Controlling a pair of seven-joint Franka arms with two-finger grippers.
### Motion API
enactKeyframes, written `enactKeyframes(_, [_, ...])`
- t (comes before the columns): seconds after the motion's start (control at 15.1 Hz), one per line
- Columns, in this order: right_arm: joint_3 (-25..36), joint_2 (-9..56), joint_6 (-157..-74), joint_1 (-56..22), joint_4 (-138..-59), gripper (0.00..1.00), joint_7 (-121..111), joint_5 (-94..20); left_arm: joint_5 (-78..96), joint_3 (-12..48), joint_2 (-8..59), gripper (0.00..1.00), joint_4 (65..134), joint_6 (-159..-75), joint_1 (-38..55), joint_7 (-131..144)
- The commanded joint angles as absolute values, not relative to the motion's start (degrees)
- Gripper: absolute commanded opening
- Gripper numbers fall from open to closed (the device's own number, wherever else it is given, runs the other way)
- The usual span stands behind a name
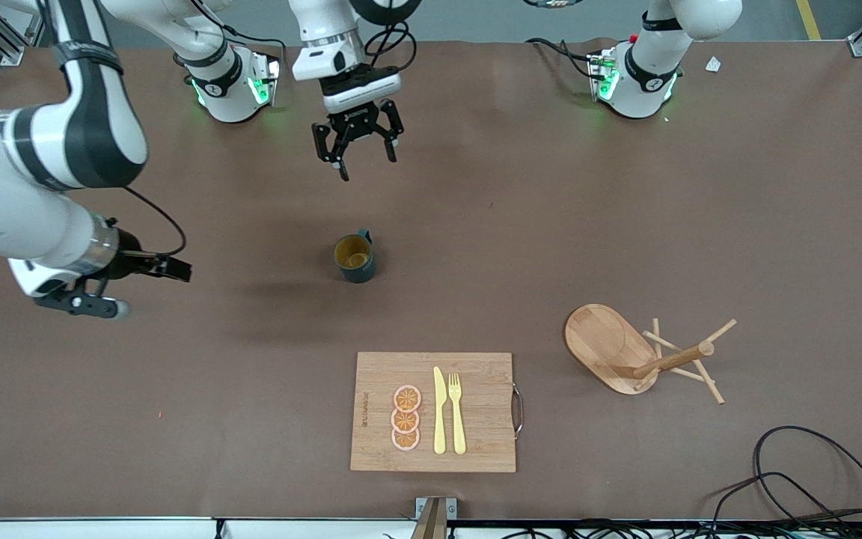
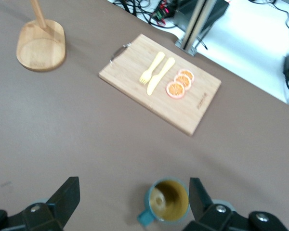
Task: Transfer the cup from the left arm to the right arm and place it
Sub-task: 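Grasp the mug with the right gripper while the left gripper withdraws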
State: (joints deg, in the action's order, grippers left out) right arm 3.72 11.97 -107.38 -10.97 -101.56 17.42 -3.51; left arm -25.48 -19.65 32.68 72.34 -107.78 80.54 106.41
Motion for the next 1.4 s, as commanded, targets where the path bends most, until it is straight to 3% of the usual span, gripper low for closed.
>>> enactKeyframes(0.0, [4.04,10.99,-113.45,-15.10,-107.21,1.00,21.53,-5.18,-21.55,-19.07,27.52,1.00,74.88,-107.06,75.78,99.79])
enactKeyframes(0.66, [4.13,11.60,-136.04,-28.20,-121.81,1.00,31.90,-6.06,-14.86,-19.07,22.24,1.00,74.79,-105.73,59.61,73.41])
enactKeyframes(1.33, [4.22,18.10,-144.14,-35.59,-123.49,0.97,36.83,-5.98,-6.07,-19.07,16.18,1.00,74.62,-98.18,39.22,29.75])
